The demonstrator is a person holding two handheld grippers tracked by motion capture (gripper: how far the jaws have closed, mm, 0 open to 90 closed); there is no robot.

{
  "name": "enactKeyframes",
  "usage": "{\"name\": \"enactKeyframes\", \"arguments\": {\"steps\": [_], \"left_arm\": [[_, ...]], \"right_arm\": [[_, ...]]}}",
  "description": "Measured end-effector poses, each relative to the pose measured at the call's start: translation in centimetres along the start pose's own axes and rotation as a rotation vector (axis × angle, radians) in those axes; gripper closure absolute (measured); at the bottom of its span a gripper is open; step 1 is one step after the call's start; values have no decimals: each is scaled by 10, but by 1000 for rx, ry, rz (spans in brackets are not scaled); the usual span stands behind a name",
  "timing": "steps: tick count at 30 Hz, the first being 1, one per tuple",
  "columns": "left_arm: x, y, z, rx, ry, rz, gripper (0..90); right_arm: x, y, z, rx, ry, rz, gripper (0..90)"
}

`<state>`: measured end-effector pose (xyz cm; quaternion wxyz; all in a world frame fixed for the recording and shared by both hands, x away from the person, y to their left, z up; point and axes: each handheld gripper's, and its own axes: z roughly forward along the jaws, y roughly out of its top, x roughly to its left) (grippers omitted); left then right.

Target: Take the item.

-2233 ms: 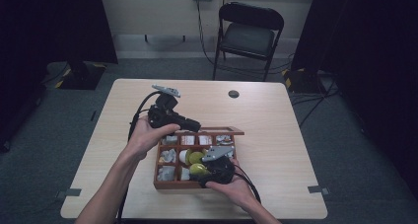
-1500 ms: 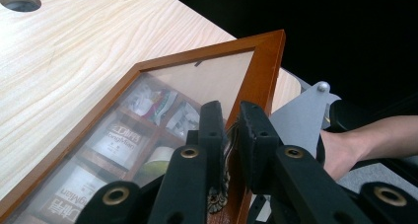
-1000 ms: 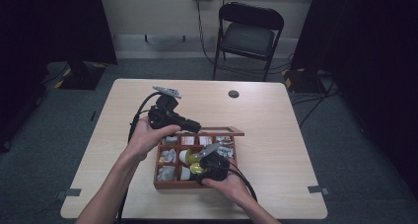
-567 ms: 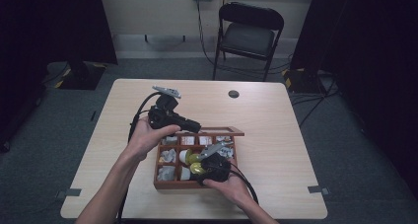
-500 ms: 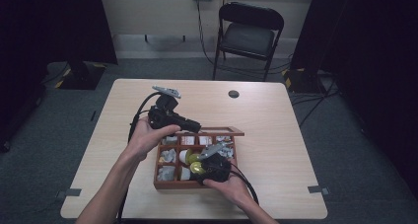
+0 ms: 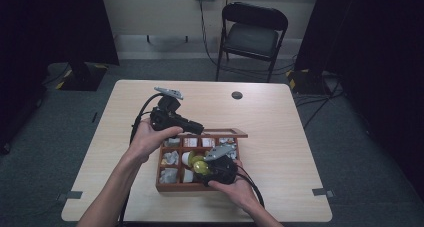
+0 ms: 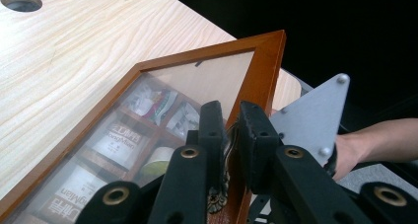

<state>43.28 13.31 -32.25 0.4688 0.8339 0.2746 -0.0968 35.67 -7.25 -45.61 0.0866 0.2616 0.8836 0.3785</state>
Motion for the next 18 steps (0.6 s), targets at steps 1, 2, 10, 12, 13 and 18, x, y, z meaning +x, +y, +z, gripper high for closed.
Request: {"name": "enactKeyframes", "arguments": {"steps": [1,2,10,12,13,18], "left_arm": [[0,0,0,0,3,-1,808],[0,0,0,-4,2,-5,808],[0,0,0,-5,0,-5,808],[0,0,0,-5,2,-4,808],[0,0,0,-4,2,-4,809],[0,0,0,-1,4,-1,808]], "right_arm": [[0,0,-1,-2,-2,2,398],[0,1,-3,-5,-1,1,398],[0,0,-9,-40,21,-6,399],[1,0,-11,-52,25,-10,399],[1,0,-12,-60,27,-9,399],[1,1,-21,-98,27,-2,399]]}}
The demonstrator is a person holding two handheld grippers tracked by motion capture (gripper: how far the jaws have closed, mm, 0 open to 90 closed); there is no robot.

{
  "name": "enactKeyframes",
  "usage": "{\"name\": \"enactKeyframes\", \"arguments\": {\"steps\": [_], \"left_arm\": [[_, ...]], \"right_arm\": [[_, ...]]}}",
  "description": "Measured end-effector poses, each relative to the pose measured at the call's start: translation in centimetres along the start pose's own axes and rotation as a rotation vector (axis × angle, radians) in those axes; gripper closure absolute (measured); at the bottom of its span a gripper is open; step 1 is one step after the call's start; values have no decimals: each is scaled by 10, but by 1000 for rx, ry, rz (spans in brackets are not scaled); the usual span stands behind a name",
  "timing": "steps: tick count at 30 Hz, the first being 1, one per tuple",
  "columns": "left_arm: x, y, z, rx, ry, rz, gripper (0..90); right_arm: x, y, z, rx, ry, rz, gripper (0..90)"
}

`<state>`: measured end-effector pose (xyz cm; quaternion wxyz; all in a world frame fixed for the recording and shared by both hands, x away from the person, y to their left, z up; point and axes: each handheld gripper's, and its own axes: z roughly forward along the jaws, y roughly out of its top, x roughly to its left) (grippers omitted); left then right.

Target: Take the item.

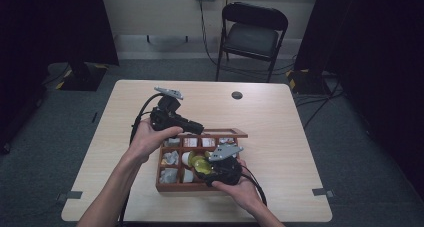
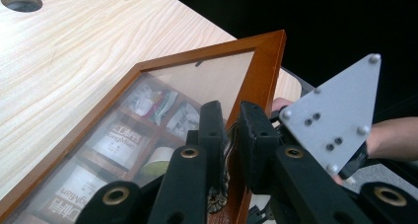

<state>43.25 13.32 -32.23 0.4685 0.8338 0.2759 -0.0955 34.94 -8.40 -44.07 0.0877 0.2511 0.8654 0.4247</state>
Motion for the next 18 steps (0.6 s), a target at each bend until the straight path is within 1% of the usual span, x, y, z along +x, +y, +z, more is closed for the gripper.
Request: {"name": "enactKeyframes", "arguments": {"steps": [3,6,11,15,18], "left_arm": [[0,0,0,-3,0,-3,808],[-1,0,0,-4,3,-5,808],[0,0,0,-1,1,1,808],[0,0,0,-2,1,-1,809],[0,0,0,-3,4,1,808]], "right_arm": [[-1,1,-4,-17,-6,3,399],[-2,1,-7,-32,-6,17,399],[-2,-2,-16,-40,-14,13,399],[-6,-7,-25,-57,-26,28,399],[-10,-11,-30,-75,-32,56,399]]}}
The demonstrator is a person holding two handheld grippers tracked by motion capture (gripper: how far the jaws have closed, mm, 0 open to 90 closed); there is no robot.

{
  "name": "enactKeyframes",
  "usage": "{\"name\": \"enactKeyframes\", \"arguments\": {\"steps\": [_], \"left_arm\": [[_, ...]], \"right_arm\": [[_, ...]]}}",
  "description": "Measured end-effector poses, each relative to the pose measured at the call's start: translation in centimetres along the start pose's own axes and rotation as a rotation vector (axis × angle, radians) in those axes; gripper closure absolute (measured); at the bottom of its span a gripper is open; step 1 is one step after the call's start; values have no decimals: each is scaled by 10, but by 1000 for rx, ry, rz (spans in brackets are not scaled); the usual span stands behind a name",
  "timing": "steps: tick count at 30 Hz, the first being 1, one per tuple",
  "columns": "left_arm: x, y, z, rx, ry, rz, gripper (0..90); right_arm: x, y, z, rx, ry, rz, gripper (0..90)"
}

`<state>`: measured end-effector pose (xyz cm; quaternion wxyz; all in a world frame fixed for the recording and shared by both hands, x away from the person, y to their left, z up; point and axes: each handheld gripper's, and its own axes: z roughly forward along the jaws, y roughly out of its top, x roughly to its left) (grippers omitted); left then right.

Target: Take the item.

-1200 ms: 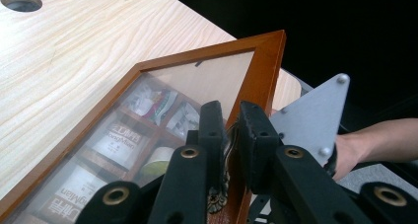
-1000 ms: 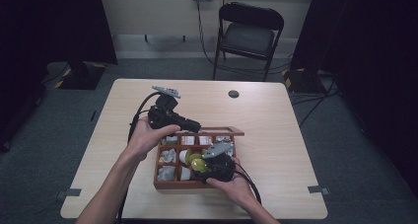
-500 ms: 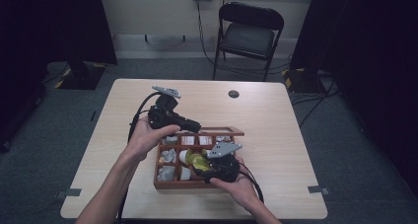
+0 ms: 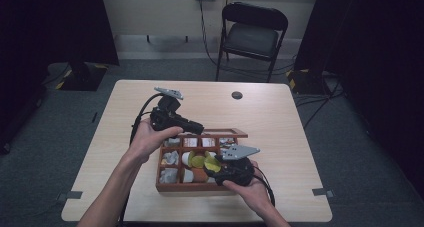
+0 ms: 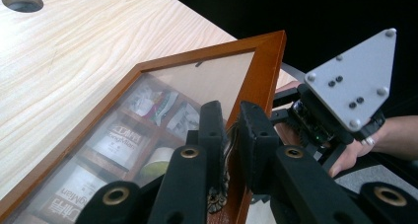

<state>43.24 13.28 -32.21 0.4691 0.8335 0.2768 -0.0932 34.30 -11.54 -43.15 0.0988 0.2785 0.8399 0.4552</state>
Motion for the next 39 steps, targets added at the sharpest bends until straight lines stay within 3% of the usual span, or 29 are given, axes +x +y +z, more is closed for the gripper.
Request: {"name": "enactKeyframes", "arguments": {"steps": [20,39], "left_arm": [[-1,0,0,-3,5,-1,808],[0,0,0,0,3,1,808]], "right_arm": [[-26,-5,-31,-57,-80,43,399],[-46,-9,-42,-57,-135,69,400]]}}
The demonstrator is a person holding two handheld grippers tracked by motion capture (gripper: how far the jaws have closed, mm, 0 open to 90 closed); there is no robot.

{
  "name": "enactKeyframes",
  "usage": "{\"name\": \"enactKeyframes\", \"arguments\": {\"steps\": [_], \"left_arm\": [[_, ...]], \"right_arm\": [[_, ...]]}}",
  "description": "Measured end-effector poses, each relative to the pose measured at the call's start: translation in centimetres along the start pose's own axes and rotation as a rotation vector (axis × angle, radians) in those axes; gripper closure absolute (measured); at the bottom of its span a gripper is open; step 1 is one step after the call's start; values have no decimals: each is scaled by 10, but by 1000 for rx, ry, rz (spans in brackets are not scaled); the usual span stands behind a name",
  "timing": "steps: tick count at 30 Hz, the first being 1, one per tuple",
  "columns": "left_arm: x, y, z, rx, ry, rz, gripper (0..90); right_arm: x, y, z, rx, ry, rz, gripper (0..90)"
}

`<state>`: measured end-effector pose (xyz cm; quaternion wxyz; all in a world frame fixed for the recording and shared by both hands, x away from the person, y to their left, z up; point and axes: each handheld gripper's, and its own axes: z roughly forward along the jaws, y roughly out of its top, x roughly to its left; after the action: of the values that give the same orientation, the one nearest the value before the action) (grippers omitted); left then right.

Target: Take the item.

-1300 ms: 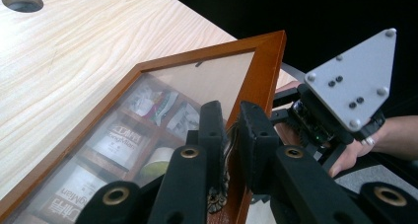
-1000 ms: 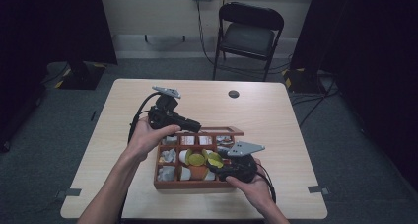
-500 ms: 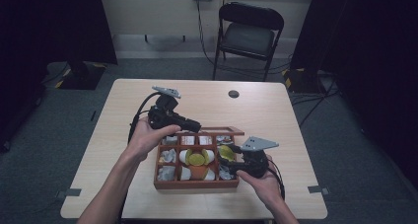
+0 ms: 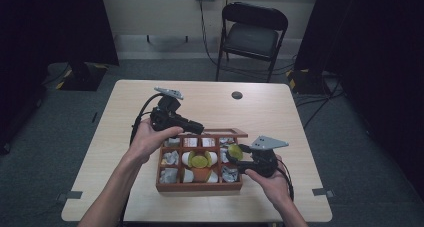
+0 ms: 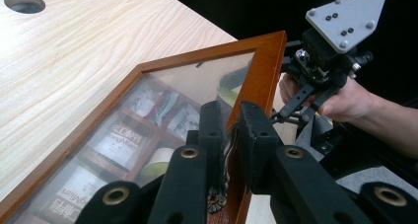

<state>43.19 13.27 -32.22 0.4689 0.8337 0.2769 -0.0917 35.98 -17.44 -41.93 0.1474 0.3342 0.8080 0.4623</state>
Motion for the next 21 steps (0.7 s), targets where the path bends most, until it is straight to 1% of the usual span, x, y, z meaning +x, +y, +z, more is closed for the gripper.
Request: {"name": "enactKeyframes", "arguments": {"steps": [2,4,16,19,21], "left_arm": [[0,0,0,-2,0,-1,808],[1,0,0,0,-6,-2,808],[0,0,0,0,-3,1,808],[0,0,0,-1,-2,0,809],[0,0,0,-1,-4,-3,808]], "right_arm": [[-2,-1,-1,2,-7,5,400],[-5,-2,-2,0,-4,22,400],[-23,-10,-4,16,-53,64,400],[-29,-12,-4,16,-60,82,400],[-34,-13,-5,17,-74,89,400]]}}
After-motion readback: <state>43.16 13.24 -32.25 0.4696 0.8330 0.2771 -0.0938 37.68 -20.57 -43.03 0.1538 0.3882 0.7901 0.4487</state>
